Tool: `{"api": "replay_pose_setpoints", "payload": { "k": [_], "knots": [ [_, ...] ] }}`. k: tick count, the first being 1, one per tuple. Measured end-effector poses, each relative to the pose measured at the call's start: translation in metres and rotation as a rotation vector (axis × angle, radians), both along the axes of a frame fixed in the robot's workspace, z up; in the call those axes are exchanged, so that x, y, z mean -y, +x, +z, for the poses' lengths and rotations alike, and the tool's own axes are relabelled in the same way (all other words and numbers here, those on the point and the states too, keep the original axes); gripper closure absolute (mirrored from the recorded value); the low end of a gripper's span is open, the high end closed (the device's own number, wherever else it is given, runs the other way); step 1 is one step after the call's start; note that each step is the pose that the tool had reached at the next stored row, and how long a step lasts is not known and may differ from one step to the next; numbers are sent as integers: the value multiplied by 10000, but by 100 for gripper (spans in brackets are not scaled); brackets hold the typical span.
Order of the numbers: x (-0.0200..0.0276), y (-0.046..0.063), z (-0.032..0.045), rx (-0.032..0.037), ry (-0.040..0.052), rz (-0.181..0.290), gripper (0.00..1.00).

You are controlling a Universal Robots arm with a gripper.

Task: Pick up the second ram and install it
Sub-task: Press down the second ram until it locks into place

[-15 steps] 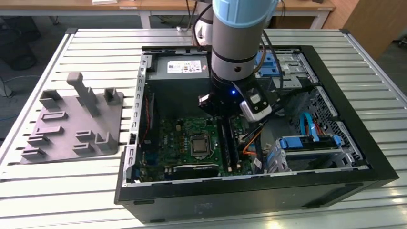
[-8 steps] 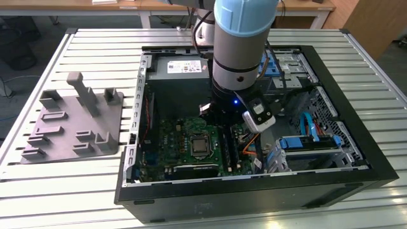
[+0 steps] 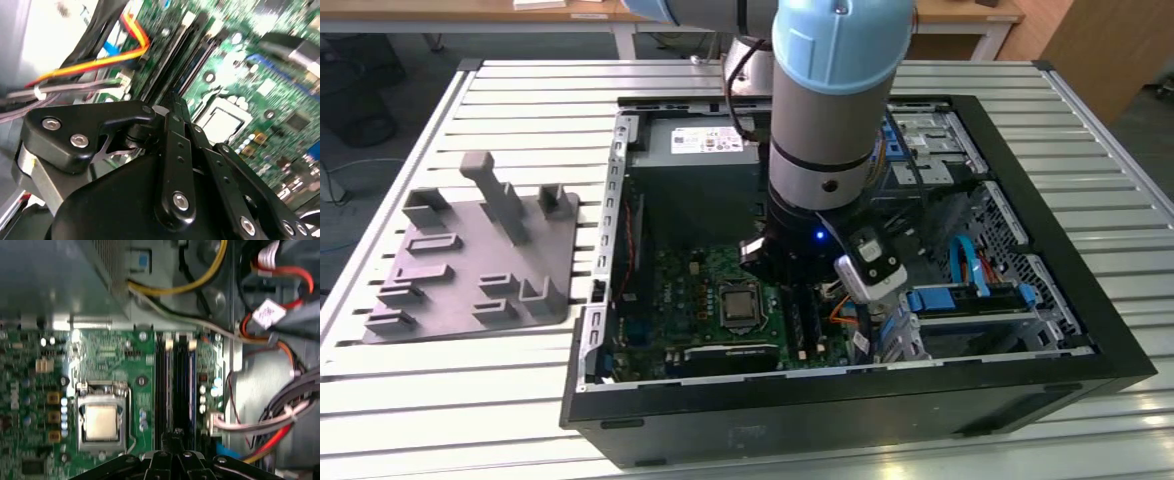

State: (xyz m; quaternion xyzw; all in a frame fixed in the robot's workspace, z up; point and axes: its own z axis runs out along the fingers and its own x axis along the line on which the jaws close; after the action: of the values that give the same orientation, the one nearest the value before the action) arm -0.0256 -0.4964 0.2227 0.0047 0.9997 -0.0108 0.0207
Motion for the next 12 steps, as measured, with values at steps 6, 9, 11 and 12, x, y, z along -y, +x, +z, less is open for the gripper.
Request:
{"api": "replay_pose_setpoints", "payload": {
  "k": [6, 9, 11, 12],
  "knots": [
    [131, -1, -5, -1, -402, -1, 90],
    [165, 0, -16, 0, -601, 0, 90],
    [188, 0, -31, -7, -653, 1, 90],
    [200, 0, -45, -8, -655, 1, 90]
  ]
}}
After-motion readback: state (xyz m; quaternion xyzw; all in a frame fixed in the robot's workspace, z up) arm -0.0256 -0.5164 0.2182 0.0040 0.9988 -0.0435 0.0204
